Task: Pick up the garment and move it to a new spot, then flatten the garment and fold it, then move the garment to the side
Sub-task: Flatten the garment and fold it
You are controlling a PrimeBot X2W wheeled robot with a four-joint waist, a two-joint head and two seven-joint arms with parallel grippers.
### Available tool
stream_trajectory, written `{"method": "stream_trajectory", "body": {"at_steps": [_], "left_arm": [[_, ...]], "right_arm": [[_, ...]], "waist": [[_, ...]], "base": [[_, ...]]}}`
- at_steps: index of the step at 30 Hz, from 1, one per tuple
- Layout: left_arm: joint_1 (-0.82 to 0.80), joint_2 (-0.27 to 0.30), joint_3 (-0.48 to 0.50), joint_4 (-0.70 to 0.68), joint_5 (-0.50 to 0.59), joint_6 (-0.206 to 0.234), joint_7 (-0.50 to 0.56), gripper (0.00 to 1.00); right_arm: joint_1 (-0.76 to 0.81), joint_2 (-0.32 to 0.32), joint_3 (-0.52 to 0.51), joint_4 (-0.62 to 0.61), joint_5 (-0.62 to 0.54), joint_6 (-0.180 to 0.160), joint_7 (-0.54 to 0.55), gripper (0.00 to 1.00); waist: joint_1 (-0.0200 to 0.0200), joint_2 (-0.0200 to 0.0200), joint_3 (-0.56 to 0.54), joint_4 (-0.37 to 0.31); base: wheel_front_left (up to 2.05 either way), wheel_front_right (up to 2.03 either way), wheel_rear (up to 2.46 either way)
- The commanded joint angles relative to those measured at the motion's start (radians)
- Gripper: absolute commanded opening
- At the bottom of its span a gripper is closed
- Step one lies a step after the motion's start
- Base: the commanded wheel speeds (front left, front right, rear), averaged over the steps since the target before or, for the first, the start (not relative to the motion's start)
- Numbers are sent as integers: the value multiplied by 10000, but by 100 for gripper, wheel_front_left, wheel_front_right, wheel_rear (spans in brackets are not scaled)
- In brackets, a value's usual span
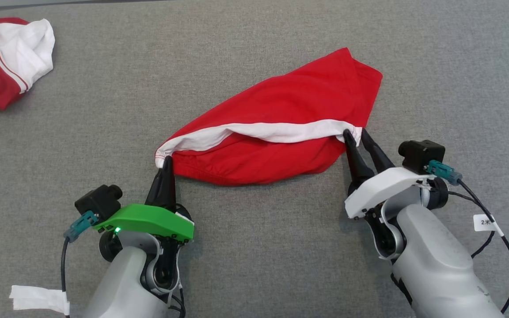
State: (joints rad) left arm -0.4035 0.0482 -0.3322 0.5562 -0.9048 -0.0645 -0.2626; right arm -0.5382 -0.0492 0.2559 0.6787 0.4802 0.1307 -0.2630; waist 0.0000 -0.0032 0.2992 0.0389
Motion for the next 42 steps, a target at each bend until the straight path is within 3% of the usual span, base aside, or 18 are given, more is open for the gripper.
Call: {"method": "stream_trajectory", "body": {"at_steps": [1, 7, 12, 14, 15, 21, 30, 42], "left_arm": [[-81, 40, 20, -1, 32, 43, -28, 0], [-83, 40, 36, 14, 96, 36, -28, 0], [-45, 40, 82, 47, 137, 18, -28, 0], [-22, 40, 112, 53, 128, 18, -28, 0], [-4, 40, 133, 51, 122, 15, -28, 0], [172, 40, 335, -105, 219, -50, -29, 0], [465, 42, 918, -1093, 932, -295, -29, 0], [881, 866, 622, -4263, 1595, -604, 111, 0]], "right_arm": [[-101, -22, 288, 191, 435, 0, -34, 50], [-347, -26, 666, 505, 931, 0, -33, 45], [-484, -26, 680, 492, 583, 0, -34, 24], [-437, -28, 605, 380, 423, 0, -34, 5], [-394, -26, 575, 310, 319, 0, -34, 0], [21, -23, 120, -564, -351, 0, -33, 0], [1147, -33, -846, -3202, -1109, 0, -34, 0], [2448, -286, -1724, -7002, -1693, -1, 220, 0]], "waist": [[0, 32, -4, 0], [0, 32, -5, -21], [0, 32, -28, -40], [0, 32, -52, -55], [0, 32, -63, -66], [0, 32, -216, -154], [0, 32, -760, -370], [0, 32, -1992, -894]], "base": [[0, 0, 0], [0, 0, 0], [0, 0, 0], [0, 0, 0], [0, 0, 0], [0, 0, 0], [0, 0, 0], [0, 0, 0]]}}
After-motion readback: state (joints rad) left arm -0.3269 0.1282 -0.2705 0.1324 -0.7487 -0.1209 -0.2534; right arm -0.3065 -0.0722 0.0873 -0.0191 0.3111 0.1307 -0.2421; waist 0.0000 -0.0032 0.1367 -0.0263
